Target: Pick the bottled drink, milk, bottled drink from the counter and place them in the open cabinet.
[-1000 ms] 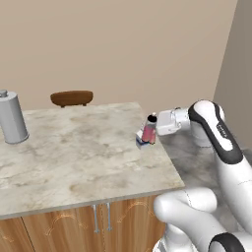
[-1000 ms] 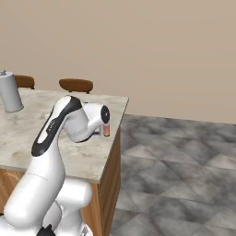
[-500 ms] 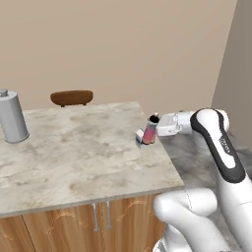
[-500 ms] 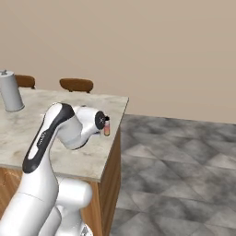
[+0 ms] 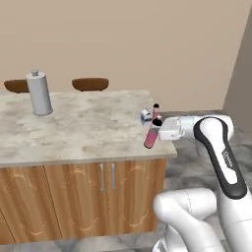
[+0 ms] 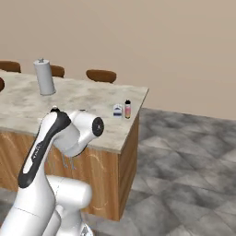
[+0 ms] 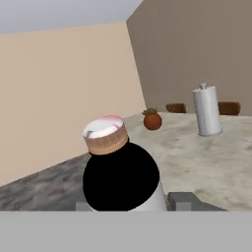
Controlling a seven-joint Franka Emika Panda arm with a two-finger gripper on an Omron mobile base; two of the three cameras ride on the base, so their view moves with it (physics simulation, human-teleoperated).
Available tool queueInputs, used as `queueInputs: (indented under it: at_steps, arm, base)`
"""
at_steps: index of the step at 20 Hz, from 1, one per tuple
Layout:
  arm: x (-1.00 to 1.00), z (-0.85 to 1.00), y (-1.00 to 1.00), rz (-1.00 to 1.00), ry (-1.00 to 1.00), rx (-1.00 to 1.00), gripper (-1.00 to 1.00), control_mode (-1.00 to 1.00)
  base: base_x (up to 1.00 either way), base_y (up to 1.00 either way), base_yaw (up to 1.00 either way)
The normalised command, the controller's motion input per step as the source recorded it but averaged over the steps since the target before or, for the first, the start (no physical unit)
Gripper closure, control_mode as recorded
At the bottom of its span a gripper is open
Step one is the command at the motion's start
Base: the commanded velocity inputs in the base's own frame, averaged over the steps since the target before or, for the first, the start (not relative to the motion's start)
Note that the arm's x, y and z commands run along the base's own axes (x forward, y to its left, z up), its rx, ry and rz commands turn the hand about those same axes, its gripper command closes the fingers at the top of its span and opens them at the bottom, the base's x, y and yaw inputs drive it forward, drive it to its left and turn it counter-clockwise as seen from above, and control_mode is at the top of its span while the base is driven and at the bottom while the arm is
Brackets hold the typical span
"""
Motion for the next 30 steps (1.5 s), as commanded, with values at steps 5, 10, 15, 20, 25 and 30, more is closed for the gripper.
queueInputs:
  at_steps: [5, 10, 15, 20, 25, 30]
  arm:
    - [0.0, 0.0, 0.0, 0.0, 0.0, 0.0, 1.0, 1.0]
    - [0.0, 0.0, 0.0, 0.0, 0.0, 0.0, 1.0, 1.0]
    - [0.0, 0.0, 0.0, 0.0, 0.0, 0.0, 1.0, 1.0]
    - [0.0, 0.0, 0.0, 0.0, 0.0, 0.0, 1.0, 1.0]
    - [0.0, 0.0, 0.0, 0.0, 0.0, 0.0, 1.0, 1.0]
    - [0.0, 0.0, 0.0, 0.0, 0.0, 0.0, 1.0, 1.0]
  base:
    - [-0.6, -0.2, 0.66]
    - [-0.67, -0.11, 0.74]
    - [-0.59, -0.09, 0.75]
    - [-0.35, -0.03, 0.76]
    - [-0.29, -0.11, 0.73]
    - [-0.07, -0.14, 0.68]
